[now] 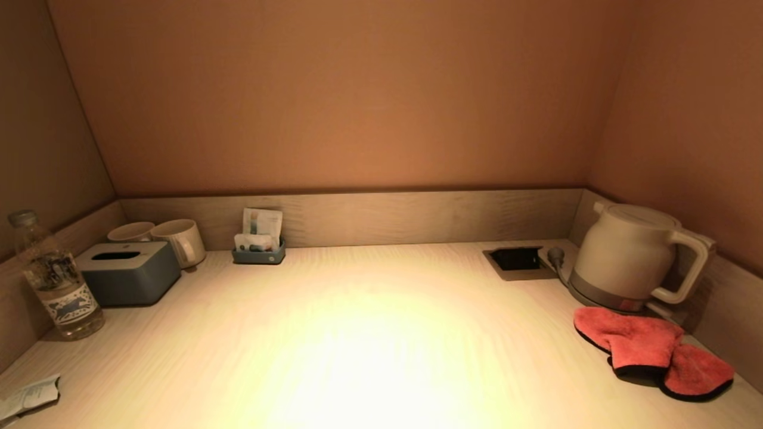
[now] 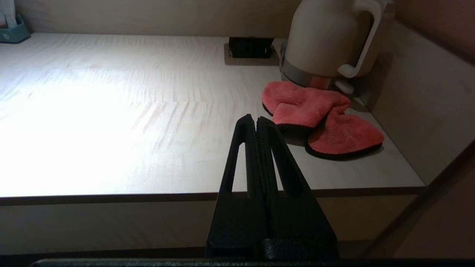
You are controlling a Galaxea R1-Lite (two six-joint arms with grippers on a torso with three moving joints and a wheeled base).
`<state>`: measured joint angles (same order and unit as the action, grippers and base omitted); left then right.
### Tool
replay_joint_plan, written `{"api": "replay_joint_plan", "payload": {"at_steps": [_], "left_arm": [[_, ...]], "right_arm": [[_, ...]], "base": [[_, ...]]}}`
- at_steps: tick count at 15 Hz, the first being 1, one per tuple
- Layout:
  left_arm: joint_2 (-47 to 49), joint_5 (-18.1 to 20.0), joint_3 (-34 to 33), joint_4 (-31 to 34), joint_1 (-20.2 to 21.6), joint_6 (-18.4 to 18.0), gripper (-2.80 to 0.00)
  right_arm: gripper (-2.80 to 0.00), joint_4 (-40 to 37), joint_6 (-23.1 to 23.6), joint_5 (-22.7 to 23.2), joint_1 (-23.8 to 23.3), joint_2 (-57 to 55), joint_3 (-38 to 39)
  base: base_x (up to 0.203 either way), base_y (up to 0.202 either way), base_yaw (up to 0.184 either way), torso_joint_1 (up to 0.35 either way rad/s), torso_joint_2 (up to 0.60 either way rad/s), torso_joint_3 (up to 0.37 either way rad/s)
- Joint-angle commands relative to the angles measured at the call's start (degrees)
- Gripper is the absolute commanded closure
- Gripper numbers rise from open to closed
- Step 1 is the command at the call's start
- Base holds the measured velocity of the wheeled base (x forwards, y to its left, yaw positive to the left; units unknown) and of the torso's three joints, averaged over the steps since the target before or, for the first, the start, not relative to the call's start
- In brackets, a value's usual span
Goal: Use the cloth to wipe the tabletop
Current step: Pick up the tablecloth
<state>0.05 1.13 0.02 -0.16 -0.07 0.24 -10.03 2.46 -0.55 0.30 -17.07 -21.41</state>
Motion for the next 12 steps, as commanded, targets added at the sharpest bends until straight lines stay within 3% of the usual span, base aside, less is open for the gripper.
{"api": "replay_joint_plan", "payload": {"at_steps": [1, 7, 12], "left_arm": [[0.0, 0.0, 0.1, -0.1, 0.0, 0.0, 0.0], [0.0, 0.0, 0.0, 0.0, 0.1, 0.0, 0.0], [0.0, 0.0, 0.1, -0.1, 0.1, 0.0, 0.0]], "right_arm": [[0.0, 1.2, -2.5, -0.1, 0.1, -11.4, -2.3], [0.0, 5.0, -2.9, -1.8, -3.4, -40.0, -14.0], [0.0, 10.2, -2.3, -3.2, -16.8, -58.7, -20.7]], "base": [[0.0, 0.0, 0.0, 0.0, 0.0, 0.0], [0.0, 0.0, 0.0, 0.0, 0.0, 0.0], [0.0, 0.0, 0.0, 0.0, 0.0, 0.0]]}}
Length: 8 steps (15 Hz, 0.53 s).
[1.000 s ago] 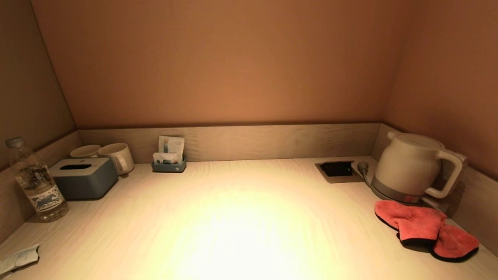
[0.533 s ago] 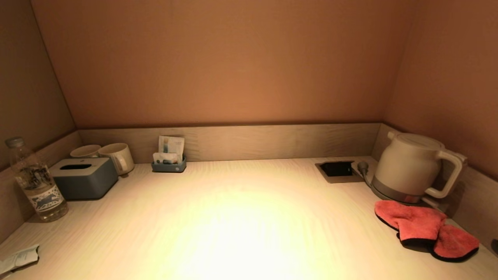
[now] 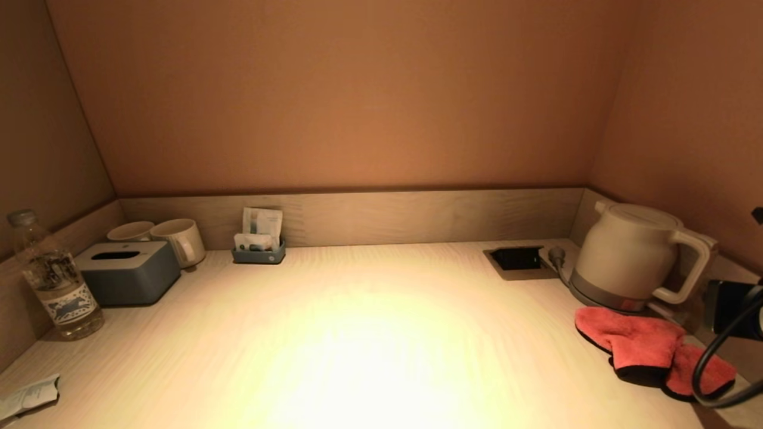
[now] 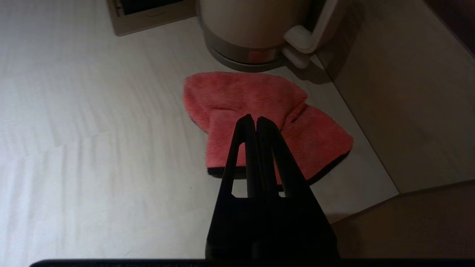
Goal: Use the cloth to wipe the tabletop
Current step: Pick up the tablecloth
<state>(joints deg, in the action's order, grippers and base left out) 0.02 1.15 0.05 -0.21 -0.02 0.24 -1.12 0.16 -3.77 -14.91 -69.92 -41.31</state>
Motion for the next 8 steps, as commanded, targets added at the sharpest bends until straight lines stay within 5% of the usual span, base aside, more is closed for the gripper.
{"api": "replay_joint_plan", "payload": {"at_steps": [1, 8], "left_arm": [[0.1, 0.0, 0.0, 0.0, 0.0, 0.0, 0.0], [0.1, 0.0, 0.0, 0.0, 0.0, 0.0, 0.0]], "right_arm": [[0.0, 1.5, -0.1, 0.0, -2.7, -7.8, -0.9], [0.0, 1.8, -0.2, 0.6, -3.3, -10.9, 0.7]], "base": [[0.0, 0.0, 0.0, 0.0, 0.0, 0.0], [0.0, 0.0, 0.0, 0.0, 0.0, 0.0]]}}
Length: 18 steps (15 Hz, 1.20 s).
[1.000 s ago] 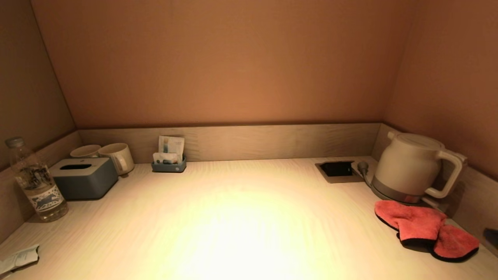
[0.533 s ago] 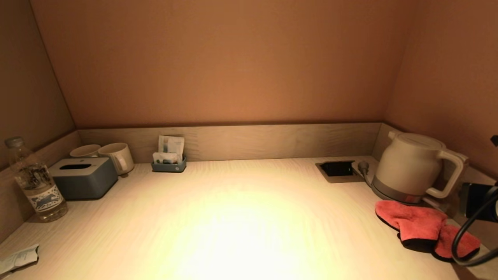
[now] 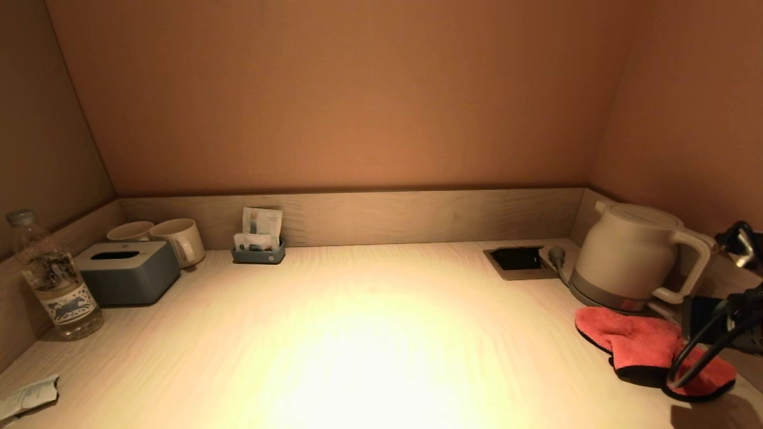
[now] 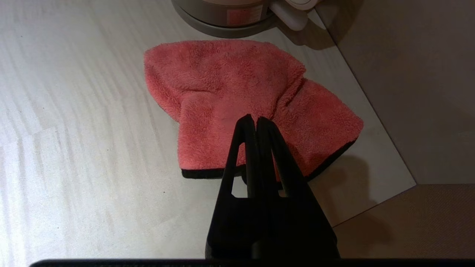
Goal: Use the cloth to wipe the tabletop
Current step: Pick up the tablecloth
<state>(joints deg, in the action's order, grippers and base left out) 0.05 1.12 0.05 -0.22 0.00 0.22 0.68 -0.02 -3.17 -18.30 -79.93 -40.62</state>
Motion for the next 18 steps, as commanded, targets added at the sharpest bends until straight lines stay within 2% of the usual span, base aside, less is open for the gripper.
{"api": "replay_joint_plan", "payload": {"at_steps": [1, 9, 10, 18], "left_arm": [[0.0, 0.0, 0.0, 0.0, -0.1, 0.0, 0.0], [0.0, 0.0, 0.0, 0.0, 0.0, 0.0, 0.0], [0.0, 0.0, 0.0, 0.0, 0.0, 0.0, 0.0], [0.0, 0.0, 0.0, 0.0, -0.1, 0.0, 0.0]], "right_arm": [[0.0, 0.0, -0.1, -0.2, 0.2, -2.5, -0.1], [0.0, 6.5, -0.7, -0.2, 0.2, -10.0, 0.5], [-2.8, 7.1, -0.8, -0.2, 0.1, -11.3, 0.6], [-2.8, 8.4, -1.0, 0.0, -0.1, -14.0, 0.9]], "base": [[0.0, 0.0, 0.0, 0.0, 0.0, 0.0], [0.0, 0.0, 0.0, 0.0, 0.0, 0.0], [0.0, 0.0, 0.0, 0.0, 0.0, 0.0], [0.0, 0.0, 0.0, 0.0, 0.0, 0.0]]}}
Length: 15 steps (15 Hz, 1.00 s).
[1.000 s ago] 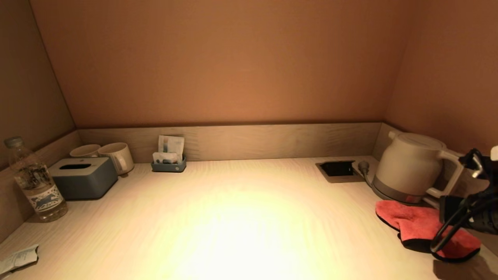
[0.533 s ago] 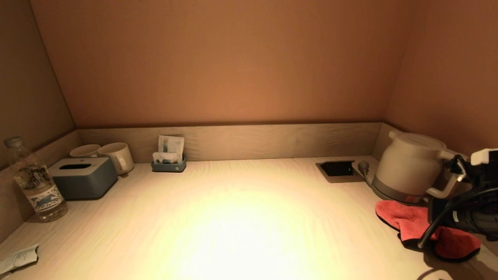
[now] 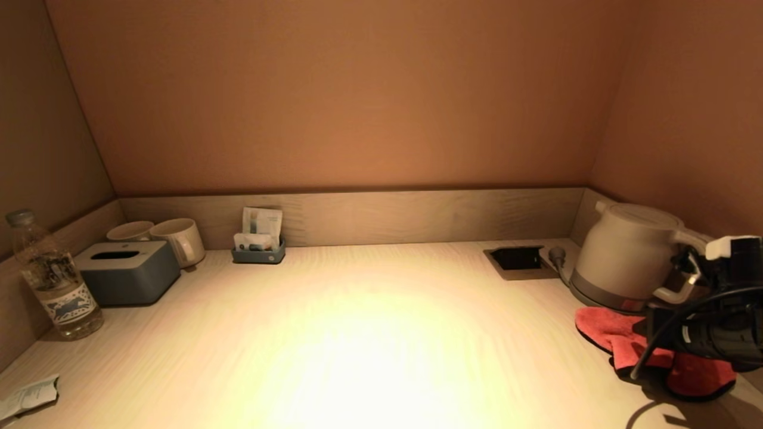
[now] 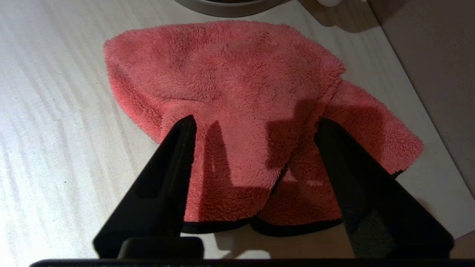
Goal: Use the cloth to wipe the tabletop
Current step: Pick up the tablecloth
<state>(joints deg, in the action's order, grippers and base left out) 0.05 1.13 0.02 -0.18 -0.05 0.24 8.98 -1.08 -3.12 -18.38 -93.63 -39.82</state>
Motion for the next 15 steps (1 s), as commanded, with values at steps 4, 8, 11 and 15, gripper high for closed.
{"api": "replay_joint_plan", "payload": {"at_steps": [4, 8, 11, 15], "left_arm": [[0.0, 0.0, 0.0, 0.0, 0.0, 0.0, 0.0], [0.0, 0.0, 0.0, 0.0, 0.0, 0.0, 0.0], [0.0, 0.0, 0.1, 0.0, 0.0, 0.0, 0.0], [0.0, 0.0, 0.0, 0.0, 0.0, 0.0, 0.0]], "right_arm": [[-2.8, 0.2, -0.5, 0.0, 0.0, -2.3, -0.1], [-2.8, 3.4, -1.3, 0.0, 0.0, -5.9, -0.3], [-2.8, 6.3, -2.1, 0.0, -0.3, -9.0, 0.1], [0.0, 6.7, -2.3, 0.2, -0.3, -9.9, 0.4]], "base": [[0.0, 0.0, 0.0, 0.0, 0.0, 0.0], [0.0, 0.0, 0.0, 0.0, 0.0, 0.0], [0.0, 0.0, 0.0, 0.0, 0.0, 0.0], [0.0, 0.0, 0.0, 0.0, 0.0, 0.0]]}}
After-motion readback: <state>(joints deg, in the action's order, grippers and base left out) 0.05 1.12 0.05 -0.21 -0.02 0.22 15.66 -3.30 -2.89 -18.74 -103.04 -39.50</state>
